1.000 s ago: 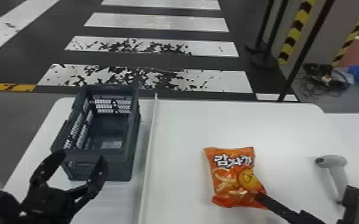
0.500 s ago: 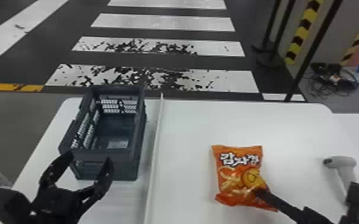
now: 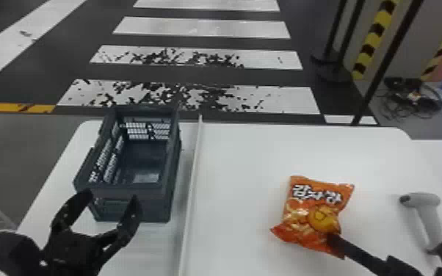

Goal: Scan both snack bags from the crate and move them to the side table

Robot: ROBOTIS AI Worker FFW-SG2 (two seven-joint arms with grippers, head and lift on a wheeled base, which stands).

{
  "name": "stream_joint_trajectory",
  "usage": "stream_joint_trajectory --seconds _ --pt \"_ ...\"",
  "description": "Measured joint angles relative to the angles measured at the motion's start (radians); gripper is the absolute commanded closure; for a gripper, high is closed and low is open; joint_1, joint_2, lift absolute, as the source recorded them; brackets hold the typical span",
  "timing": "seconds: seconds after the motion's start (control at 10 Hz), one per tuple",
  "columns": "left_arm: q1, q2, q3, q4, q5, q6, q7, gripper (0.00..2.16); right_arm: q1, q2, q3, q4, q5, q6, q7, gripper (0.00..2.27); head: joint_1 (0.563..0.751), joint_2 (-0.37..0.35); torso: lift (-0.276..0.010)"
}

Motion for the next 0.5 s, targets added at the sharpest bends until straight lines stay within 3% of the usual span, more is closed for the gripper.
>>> stream_joint_trajectory --seconds 0.2,0.5 --pt "0.000 -0.001 0.000 0.004 0.004 0.000 0.000 0.08 0.004 -0.005 -0.020 -0.104 0.038 0.000 -0.039 2.25 0.695 -0.047 -0.099" --pt "-0.002 -0.002 -0.003 0.005 0.005 0.000 -0.001 0.08 0.011 -0.055 0.038 -0.288 0.256 -0.005 -0.126 2.25 0.695 -0.102 -0.099"
